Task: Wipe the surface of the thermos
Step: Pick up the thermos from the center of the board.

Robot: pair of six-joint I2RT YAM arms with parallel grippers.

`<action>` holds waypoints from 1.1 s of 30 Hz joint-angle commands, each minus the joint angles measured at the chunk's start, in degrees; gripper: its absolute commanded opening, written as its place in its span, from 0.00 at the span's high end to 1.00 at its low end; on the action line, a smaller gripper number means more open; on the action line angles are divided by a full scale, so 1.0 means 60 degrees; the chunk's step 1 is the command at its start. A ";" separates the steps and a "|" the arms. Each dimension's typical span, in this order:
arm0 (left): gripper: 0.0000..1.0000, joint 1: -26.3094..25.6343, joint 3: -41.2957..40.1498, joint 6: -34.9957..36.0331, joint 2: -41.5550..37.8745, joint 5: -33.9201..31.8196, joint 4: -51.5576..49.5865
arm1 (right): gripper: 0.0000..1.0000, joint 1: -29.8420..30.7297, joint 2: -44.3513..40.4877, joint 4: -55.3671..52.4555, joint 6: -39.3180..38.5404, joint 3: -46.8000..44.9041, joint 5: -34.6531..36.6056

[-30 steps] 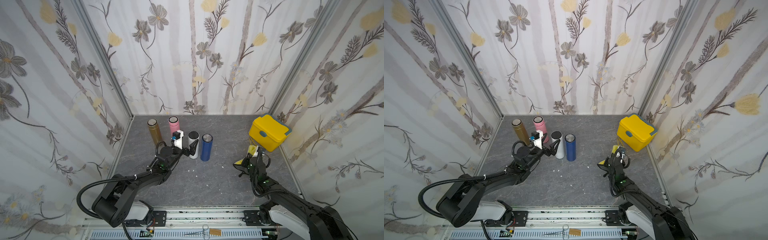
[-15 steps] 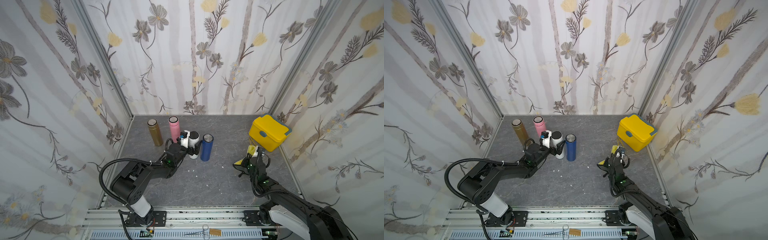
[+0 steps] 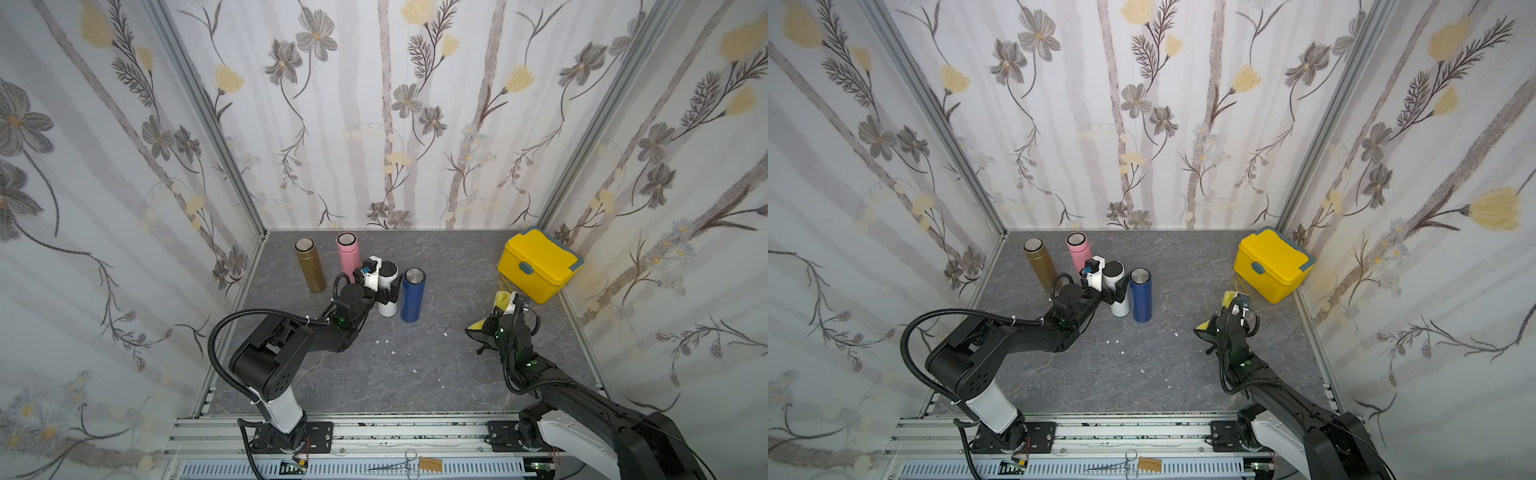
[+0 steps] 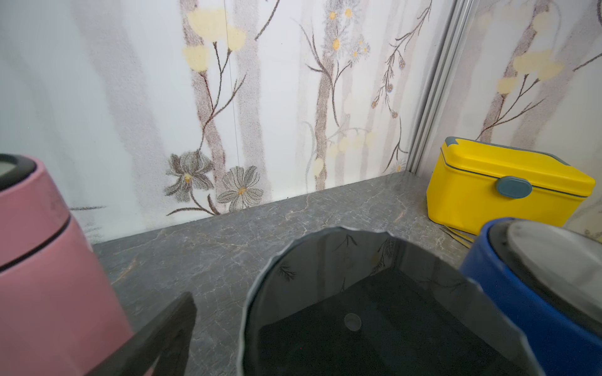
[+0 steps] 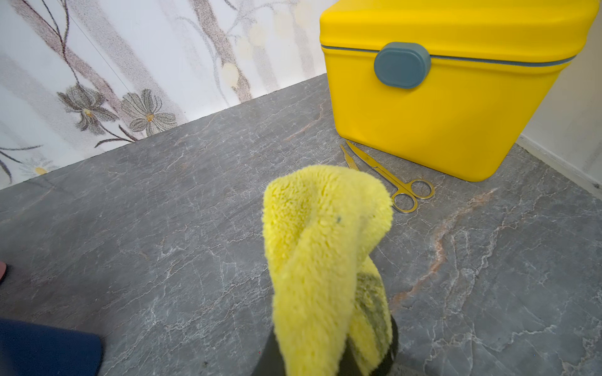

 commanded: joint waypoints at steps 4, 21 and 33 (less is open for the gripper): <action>0.10 -0.0004 0.0176 0.0179 0.0086 -0.0244 0.0308 | 1.00 0.0003 0.0047 0.0293 -0.0033 0.0015 -0.0005; 0.13 0.0030 0.0319 0.0278 -0.0157 -0.0362 0.0081 | 1.00 0.0008 0.0128 0.0315 -0.0077 0.0039 -0.0079; 1.00 0.0086 0.0354 -0.0149 -0.0399 -0.0491 0.0042 | 1.00 0.0005 0.0164 0.0330 -0.0076 0.0057 -0.0068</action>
